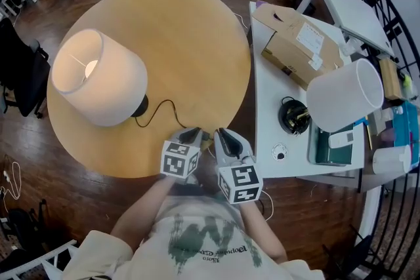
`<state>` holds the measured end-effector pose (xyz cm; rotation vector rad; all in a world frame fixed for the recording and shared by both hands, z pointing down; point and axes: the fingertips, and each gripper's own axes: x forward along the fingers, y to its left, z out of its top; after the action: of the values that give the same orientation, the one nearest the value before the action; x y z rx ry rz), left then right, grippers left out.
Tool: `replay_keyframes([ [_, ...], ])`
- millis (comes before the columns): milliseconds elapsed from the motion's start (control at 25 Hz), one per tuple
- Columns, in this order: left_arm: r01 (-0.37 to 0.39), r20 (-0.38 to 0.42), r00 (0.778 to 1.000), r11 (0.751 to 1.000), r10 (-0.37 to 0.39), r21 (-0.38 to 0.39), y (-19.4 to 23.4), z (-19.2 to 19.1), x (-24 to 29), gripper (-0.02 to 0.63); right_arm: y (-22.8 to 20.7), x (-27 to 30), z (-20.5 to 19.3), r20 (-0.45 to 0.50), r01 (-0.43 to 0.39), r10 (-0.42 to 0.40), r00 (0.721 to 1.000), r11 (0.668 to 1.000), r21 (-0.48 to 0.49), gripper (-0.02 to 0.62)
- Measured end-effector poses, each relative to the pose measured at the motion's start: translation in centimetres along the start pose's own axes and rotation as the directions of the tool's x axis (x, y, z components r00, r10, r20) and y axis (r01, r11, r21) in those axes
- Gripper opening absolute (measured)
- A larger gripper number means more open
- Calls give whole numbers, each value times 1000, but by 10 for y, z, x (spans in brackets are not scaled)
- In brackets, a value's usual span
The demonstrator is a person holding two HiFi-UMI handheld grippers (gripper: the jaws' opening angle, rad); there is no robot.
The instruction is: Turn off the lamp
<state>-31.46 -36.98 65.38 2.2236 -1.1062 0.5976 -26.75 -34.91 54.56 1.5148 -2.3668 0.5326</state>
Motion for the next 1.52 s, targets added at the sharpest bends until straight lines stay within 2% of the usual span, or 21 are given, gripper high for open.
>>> replay_keyframes([
  [280, -7, -34, 999, 1000, 6, -27, 3, -1, 2, 0, 5, -1, 0, 1, -18, 18, 1000, 1000, -6, 31],
  [440, -38, -22, 999, 999, 39, 21, 2, -2, 1, 0, 6, -2, 2, 3, -21, 21, 1000, 1000, -7, 31],
  [800, -51, -12, 999, 998, 51, 24, 1, -3, 3, 0, 7, -4, 1, 4, -39, 39, 999, 999, -9, 31],
  [960, -80, -3, 997, 995, 80, -52, 6, -2, -1, 0, 9, -7, 5, 6, -73, 73, 997, 997, -29, 31],
  [1240, -165, 54, 984, 980, 172, -111, 6, 9, -26, 0, 12, -15, 12, 0, -153, 153, 988, 985, -75, 31],
  [1520, -255, 120, 952, 947, 281, -197, -3, 11, -58, 0, 26, -27, 19, -9, -273, 274, 962, 952, -139, 31],
])
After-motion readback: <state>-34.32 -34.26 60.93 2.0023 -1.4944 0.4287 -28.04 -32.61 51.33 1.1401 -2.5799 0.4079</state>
